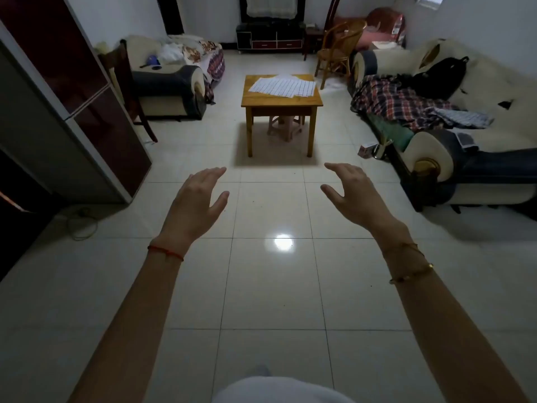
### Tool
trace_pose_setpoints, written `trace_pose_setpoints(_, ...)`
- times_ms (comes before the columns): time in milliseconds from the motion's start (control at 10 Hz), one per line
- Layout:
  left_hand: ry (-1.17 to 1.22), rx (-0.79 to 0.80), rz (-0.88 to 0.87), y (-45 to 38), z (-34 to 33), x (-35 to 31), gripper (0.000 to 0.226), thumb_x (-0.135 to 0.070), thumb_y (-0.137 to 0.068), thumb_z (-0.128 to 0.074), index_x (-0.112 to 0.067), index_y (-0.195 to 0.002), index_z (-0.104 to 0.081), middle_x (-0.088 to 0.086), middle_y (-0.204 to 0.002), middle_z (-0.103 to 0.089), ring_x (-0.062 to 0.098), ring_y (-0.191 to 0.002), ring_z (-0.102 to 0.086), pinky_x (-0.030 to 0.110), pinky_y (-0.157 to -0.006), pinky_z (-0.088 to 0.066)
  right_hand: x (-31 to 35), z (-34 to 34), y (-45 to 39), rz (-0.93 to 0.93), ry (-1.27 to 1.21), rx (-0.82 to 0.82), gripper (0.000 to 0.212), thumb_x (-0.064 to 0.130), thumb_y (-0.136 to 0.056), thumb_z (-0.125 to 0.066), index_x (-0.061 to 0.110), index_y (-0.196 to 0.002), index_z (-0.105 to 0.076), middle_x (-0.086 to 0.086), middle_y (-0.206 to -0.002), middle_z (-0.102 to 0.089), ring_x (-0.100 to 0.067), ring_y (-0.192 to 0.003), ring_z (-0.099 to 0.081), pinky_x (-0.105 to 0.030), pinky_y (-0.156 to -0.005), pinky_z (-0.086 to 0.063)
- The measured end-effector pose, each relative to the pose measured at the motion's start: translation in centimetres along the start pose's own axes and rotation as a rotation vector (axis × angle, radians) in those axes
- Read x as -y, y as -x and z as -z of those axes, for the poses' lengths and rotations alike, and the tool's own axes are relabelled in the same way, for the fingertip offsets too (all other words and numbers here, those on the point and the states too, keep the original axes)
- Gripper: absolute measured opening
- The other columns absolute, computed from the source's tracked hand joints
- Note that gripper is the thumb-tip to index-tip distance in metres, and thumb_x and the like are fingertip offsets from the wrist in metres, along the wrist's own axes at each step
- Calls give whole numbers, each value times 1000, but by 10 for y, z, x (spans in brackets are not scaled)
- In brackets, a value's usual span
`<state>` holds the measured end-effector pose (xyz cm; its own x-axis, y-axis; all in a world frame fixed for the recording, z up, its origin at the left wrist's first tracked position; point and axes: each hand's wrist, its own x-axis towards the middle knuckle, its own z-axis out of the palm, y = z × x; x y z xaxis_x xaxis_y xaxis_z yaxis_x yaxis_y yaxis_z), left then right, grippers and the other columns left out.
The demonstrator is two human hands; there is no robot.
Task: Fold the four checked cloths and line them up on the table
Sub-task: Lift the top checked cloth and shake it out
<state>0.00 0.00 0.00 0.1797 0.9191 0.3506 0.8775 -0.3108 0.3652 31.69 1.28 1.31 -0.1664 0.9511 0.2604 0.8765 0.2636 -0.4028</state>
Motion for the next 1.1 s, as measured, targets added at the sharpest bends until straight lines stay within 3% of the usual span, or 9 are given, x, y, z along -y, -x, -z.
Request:
trace_pose_setpoints(400, -4, 29, 51, -63, -40, 38, 51, -26, -97, -54, -15, -145, -41, 8, -144, -48, 22, -136, -41, 46, -113, -34, -33, -41, -79, -12, 2, 27, 51, 30, -96, -56, 13, -142, -43, -8, -141, -50, -24, -134, -41, -40, -110, -34)
trace_pose_setpoints(1100, 44, 78, 20, -358, -104, 176, 50, -23, -96, -54, -13, -144, -42, 8, -141, -51, 22, -133, -44, 49, -112, -35, -80, -133, -387, -78, -14, 68, 50, 34, -96, -54, 16, -142, -43, -3, -141, -50, -20, -134, -40, -37, -111, -32)
